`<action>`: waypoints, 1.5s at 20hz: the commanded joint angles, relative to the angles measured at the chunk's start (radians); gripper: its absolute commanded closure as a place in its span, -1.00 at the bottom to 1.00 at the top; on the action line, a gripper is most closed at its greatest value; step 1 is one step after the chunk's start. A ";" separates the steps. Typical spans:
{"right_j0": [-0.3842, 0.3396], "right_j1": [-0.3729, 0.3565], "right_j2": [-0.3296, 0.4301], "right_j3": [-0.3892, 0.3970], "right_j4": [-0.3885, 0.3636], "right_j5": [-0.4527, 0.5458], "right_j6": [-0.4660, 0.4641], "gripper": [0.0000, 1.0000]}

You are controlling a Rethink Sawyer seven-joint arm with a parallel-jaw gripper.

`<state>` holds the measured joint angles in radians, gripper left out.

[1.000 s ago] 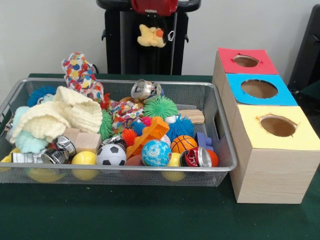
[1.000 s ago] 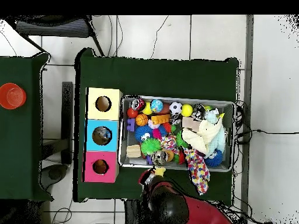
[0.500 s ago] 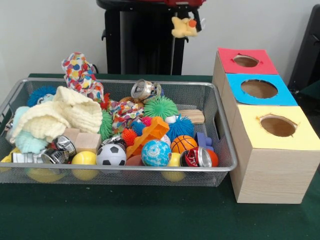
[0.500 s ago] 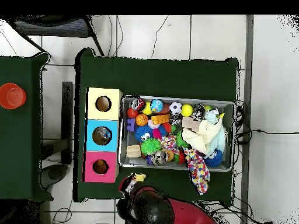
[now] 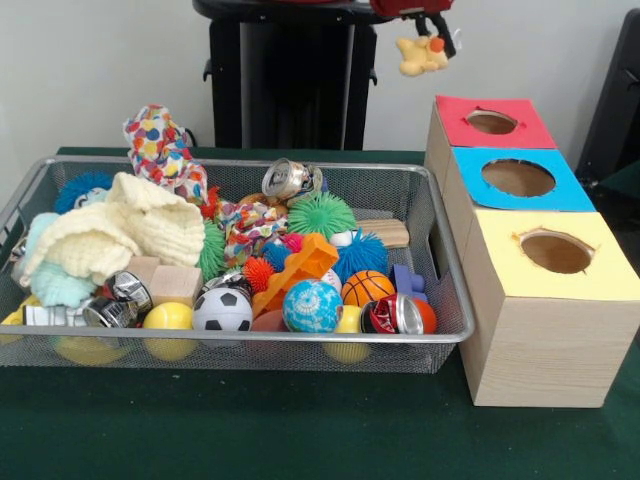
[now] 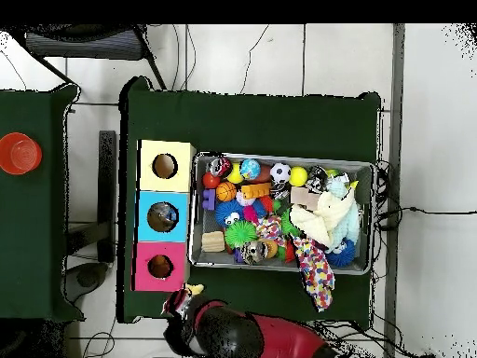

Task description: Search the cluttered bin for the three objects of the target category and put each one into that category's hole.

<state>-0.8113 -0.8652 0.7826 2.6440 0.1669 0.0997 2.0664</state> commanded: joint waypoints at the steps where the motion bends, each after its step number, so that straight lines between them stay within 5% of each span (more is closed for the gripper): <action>1: -0.055 0.205 0.171 -0.024 0.081 -0.014 0.262 1.00; 10: -0.082 0.289 0.236 -0.041 0.090 0.061 0.245 1.00; 17: -0.112 0.272 0.293 -0.067 0.113 0.166 0.213 1.00; 30: -0.081 0.320 0.111 -0.255 0.052 0.399 0.021 1.00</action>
<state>-0.8983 -0.6077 0.9624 2.6099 0.1930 0.3944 2.0779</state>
